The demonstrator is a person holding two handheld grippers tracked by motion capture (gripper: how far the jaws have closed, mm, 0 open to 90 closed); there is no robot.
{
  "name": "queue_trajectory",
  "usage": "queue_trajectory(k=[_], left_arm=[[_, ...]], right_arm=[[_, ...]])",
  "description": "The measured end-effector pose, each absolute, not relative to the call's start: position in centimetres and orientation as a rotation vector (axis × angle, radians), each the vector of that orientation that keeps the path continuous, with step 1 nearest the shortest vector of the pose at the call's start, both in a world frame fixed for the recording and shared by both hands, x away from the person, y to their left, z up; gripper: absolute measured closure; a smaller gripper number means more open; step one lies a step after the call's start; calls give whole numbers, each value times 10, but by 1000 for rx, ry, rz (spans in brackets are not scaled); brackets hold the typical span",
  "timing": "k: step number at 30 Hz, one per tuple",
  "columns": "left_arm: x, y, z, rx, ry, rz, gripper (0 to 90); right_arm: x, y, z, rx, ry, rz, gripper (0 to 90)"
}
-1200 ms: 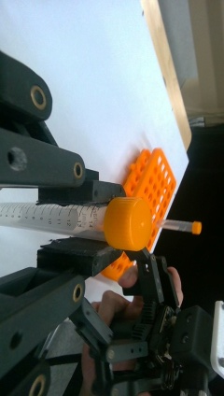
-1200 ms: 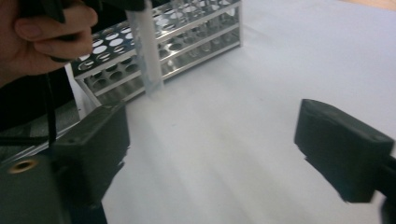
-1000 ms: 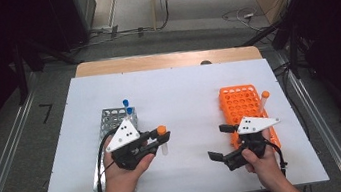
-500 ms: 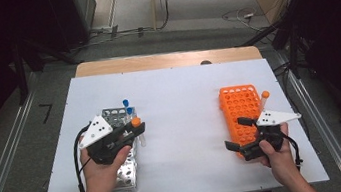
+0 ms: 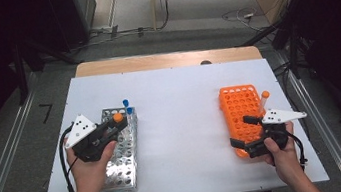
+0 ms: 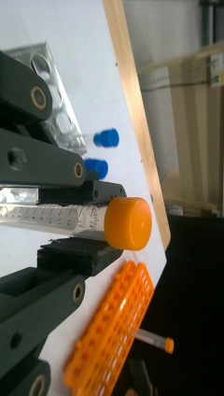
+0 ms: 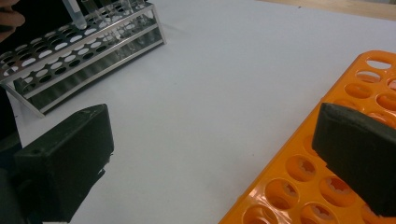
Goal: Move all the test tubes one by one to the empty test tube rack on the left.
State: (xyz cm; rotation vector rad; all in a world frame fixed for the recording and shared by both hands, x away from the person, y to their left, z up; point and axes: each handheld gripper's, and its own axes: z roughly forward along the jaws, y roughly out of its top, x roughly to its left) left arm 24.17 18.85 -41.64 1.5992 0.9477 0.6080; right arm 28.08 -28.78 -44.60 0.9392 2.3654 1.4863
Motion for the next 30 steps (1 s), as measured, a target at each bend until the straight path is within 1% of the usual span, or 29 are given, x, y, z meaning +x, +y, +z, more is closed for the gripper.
queue_trajectory(k=[16,26,30], left_arm=[[241,182,-426,1665,984,635,737],[240,175,-430,1707,984,626,672],[239,176,-429,1690,985,612,621]], right_arm=[[281,-289,-448,941,2369,1470,0],[281,-291,-449,947,2365,1467,0],[282,-294,-448,949,2357,1472,0]])
